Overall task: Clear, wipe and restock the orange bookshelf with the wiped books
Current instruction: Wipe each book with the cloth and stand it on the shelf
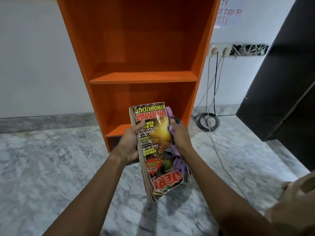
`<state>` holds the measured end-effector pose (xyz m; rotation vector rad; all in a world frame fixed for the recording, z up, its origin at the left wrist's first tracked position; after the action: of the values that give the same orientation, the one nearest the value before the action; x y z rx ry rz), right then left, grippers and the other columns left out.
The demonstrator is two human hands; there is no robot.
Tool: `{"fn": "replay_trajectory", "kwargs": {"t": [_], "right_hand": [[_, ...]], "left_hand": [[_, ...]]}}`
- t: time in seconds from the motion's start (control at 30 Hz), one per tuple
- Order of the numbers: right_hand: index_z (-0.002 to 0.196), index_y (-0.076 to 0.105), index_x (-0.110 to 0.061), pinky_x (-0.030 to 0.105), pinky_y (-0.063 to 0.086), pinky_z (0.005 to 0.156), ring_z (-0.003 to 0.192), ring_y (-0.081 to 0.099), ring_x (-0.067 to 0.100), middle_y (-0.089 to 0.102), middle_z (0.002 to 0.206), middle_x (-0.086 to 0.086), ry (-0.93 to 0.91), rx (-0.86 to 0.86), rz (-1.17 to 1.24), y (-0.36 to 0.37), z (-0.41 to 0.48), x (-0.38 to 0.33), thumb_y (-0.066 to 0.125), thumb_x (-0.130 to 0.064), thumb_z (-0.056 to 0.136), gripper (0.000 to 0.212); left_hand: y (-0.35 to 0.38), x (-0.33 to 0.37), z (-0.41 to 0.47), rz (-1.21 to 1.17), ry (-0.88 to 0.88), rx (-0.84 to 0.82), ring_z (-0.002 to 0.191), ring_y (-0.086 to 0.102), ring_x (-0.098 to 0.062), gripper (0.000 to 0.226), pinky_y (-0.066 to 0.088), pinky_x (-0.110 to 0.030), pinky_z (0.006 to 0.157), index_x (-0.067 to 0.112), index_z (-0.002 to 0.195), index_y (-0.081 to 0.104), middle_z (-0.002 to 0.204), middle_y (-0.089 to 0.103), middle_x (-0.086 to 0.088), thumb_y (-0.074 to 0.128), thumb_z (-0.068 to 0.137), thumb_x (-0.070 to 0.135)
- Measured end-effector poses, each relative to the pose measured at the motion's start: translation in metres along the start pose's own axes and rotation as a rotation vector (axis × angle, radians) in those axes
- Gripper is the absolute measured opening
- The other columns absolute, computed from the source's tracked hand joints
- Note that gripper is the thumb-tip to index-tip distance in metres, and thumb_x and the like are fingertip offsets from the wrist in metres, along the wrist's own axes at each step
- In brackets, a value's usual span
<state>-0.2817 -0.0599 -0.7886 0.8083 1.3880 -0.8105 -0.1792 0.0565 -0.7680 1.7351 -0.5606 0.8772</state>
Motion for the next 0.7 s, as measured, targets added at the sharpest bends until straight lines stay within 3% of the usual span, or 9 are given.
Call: {"fn": "replay_trajectory", "kwargs": {"t": [0.03,0.07,0.13,0.23,0.33,0.43,0.57,0.63,0.7], "right_hand": [[0.073,0.073,-0.015,0.036,0.047,0.075,0.065,0.056,0.028,0.056,0.07,0.024,0.076,-0.002,-0.015,-0.006,-0.002,0.012,0.045,-0.037,0.108,0.05],[0.073,0.069,-0.004,0.041,0.05,0.079,0.065,0.057,0.036,0.052,0.07,0.031,0.151,0.019,-0.039,-0.014,-0.002,0.026,0.047,-0.034,0.108,0.051],[0.106,0.062,0.015,0.053,0.05,0.095,0.088,0.064,0.048,0.061,0.091,0.037,0.295,0.003,0.001,-0.023,-0.008,0.061,0.053,-0.03,0.104,0.047],[0.107,0.063,0.004,0.061,0.044,0.108,0.118,0.054,0.052,0.056,0.115,0.027,0.355,-0.084,0.239,-0.022,-0.006,0.101,0.074,-0.036,0.091,0.044],[0.135,0.061,-0.001,0.065,0.034,0.116,0.137,0.046,0.049,0.054,0.141,0.031,0.313,-0.205,0.478,-0.015,-0.017,0.076,0.078,-0.043,0.086,0.067],[0.131,0.065,-0.002,0.055,0.047,0.109,0.121,0.063,0.041,0.065,0.13,0.028,0.32,-0.259,0.439,-0.026,-0.021,0.053,0.093,-0.034,0.066,0.078],[0.11,0.067,0.007,0.036,0.063,0.073,0.084,0.074,0.031,0.077,0.093,0.021,0.225,-0.221,0.258,-0.042,-0.012,0.028,0.091,-0.029,0.067,0.06],[0.109,0.068,0.01,0.038,0.063,0.07,0.084,0.075,0.037,0.077,0.093,0.022,0.15,-0.161,0.159,-0.04,-0.009,0.015,0.082,-0.019,0.081,0.043],[0.101,0.067,0.014,0.056,0.062,0.074,0.085,0.072,0.049,0.074,0.092,0.031,0.039,-0.098,0.005,-0.032,-0.01,0.002,0.083,-0.025,0.082,0.046]], "left_hand": [[-0.002,0.002,0.001,-0.017,0.014,0.004,0.111,0.066,-0.041,0.042,0.047,-0.061,0.104,0.008,0.121,0.068,0.121,0.07,-0.02,0.042,0.103,0.037],[-0.004,0.005,0.002,-0.041,0.032,0.002,0.114,0.065,-0.042,0.042,0.046,-0.061,0.104,0.008,0.122,0.068,0.124,0.069,-0.02,0.042,0.104,0.036],[-0.005,0.013,0.004,-0.075,0.065,-0.009,0.117,0.063,-0.043,0.043,0.045,-0.063,0.105,0.008,0.126,0.065,0.127,0.067,-0.021,0.04,0.106,0.037],[-0.002,0.028,0.006,-0.068,0.095,-0.007,0.111,0.067,-0.04,0.043,0.047,-0.062,0.103,0.008,0.129,0.062,0.121,0.07,-0.019,0.04,0.106,0.036],[-0.005,0.039,0.004,-0.02,0.106,0.052,0.099,0.071,-0.036,0.039,0.051,-0.059,0.099,0.009,0.118,0.07,0.111,0.073,-0.015,0.043,0.105,0.035],[-0.014,0.054,0.0,0.075,0.124,0.125,0.089,0.071,-0.035,0.037,0.049,-0.059,0.097,0.012,0.102,0.079,0.102,0.074,-0.014,0.051,0.102,0.036],[-0.051,0.062,0.008,0.326,0.078,0.393,0.097,0.072,-0.034,0.047,0.055,-0.055,0.094,0.015,0.112,0.072,0.109,0.075,-0.012,0.065,0.089,0.056],[-0.069,0.055,0.007,0.431,0.079,0.577,0.109,0.068,-0.034,0.064,0.05,-0.057,0.1,0.014,0.124,0.063,0.124,0.07,-0.012,0.074,0.078,0.057],[-0.06,0.046,0.0,0.554,0.114,0.655,0.126,0.058,-0.036,0.084,0.043,-0.055,0.107,0.018,0.149,0.041,0.146,0.055,-0.01,0.076,0.079,0.05]]}}
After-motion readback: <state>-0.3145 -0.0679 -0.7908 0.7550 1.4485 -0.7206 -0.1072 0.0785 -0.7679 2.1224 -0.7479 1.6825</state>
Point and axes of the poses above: each hand's wrist, its own z-axis towards the middle knuckle, its own y-axis out of the palm, x = y × z, the point moved 7 cm from there along z, towards the middle knuckle
